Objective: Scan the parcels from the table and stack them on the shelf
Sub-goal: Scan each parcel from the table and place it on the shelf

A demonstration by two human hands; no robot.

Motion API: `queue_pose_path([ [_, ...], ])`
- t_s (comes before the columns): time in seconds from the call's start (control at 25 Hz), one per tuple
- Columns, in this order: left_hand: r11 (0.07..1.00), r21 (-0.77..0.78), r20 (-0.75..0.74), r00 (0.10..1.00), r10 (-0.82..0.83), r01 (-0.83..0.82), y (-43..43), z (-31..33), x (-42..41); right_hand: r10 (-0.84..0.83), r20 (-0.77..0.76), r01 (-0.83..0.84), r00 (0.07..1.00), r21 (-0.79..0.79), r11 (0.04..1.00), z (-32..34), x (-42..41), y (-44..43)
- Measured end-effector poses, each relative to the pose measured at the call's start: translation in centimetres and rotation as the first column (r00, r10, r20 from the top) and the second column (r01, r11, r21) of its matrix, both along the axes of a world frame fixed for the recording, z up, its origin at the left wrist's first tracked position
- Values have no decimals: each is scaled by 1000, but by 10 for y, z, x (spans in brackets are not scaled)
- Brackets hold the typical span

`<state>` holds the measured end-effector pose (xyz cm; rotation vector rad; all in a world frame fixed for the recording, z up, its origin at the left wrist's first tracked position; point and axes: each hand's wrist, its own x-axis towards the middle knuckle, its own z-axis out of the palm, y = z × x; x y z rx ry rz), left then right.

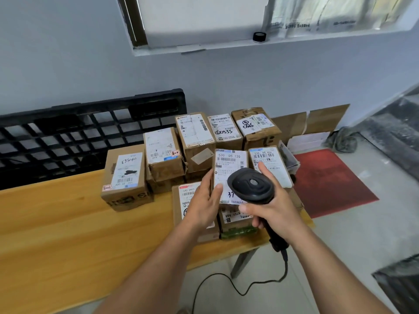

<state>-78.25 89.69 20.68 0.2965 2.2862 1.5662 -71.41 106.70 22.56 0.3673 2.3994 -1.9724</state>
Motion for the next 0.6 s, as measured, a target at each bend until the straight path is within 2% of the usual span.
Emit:
queue_pose_path([
  [0.12,996,86,4,1000,24,-25,-15,18,2,39,-29,-40,999,-17,999,13,-2,-8],
  [0.28,990,122,46,996,70,-75,-46,45,6,117,-132,-125,984,-50,991,37,-3,-24],
  [0.44,962,134,26,971,237,-238,-80,58,11,175,-261,-217,949,-140,966,64,8,-47],
  [0.6,924,146,-63,929,365,-353,-105,71,25,286,-344,-350,894,-140,926,84,24,-73],
])
